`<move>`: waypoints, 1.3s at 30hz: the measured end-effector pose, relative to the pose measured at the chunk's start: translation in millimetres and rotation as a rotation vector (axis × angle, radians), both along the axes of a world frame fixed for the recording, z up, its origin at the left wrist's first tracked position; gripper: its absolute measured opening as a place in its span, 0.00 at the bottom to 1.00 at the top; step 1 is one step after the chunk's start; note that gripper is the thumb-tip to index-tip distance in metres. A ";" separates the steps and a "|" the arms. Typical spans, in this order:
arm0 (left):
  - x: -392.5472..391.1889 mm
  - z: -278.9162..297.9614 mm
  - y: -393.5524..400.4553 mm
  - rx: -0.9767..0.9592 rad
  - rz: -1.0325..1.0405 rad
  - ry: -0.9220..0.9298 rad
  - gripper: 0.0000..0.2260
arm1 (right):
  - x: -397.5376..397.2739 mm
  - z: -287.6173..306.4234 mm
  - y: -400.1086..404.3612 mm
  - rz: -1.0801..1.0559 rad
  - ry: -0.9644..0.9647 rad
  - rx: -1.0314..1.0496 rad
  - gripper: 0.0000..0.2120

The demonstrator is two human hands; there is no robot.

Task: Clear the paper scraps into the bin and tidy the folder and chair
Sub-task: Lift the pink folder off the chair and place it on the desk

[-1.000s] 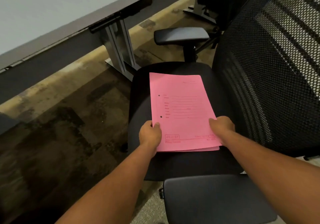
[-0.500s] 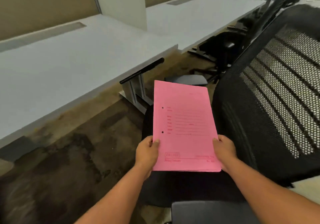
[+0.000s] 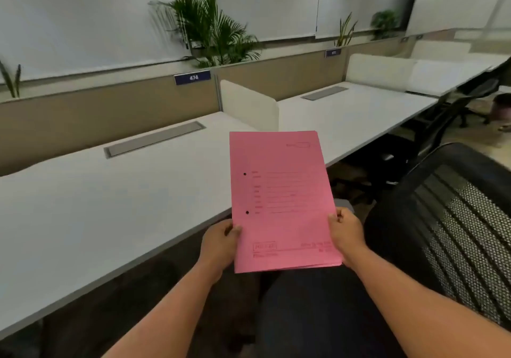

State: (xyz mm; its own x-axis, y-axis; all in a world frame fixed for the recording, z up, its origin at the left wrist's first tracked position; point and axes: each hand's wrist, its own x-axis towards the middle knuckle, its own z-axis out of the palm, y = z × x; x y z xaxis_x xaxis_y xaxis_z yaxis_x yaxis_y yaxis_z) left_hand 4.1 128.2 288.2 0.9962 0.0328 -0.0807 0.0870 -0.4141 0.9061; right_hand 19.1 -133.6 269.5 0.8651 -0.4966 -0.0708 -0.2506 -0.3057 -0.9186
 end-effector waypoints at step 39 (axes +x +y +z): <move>31.4 167.7 442.5 0.004 0.423 -0.178 0.14 | 145.9 185.6 459.1 0.496 -0.251 -0.059 0.12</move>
State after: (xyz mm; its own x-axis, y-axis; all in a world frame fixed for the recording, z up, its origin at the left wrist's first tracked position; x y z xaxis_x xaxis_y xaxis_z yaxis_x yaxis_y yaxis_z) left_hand 35.5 570.7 455.9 0.8936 0.4396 0.0911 0.0928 -0.3795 0.9205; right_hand 165.0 325.4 455.1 0.9828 -0.0223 0.1833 0.1609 -0.3835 -0.9094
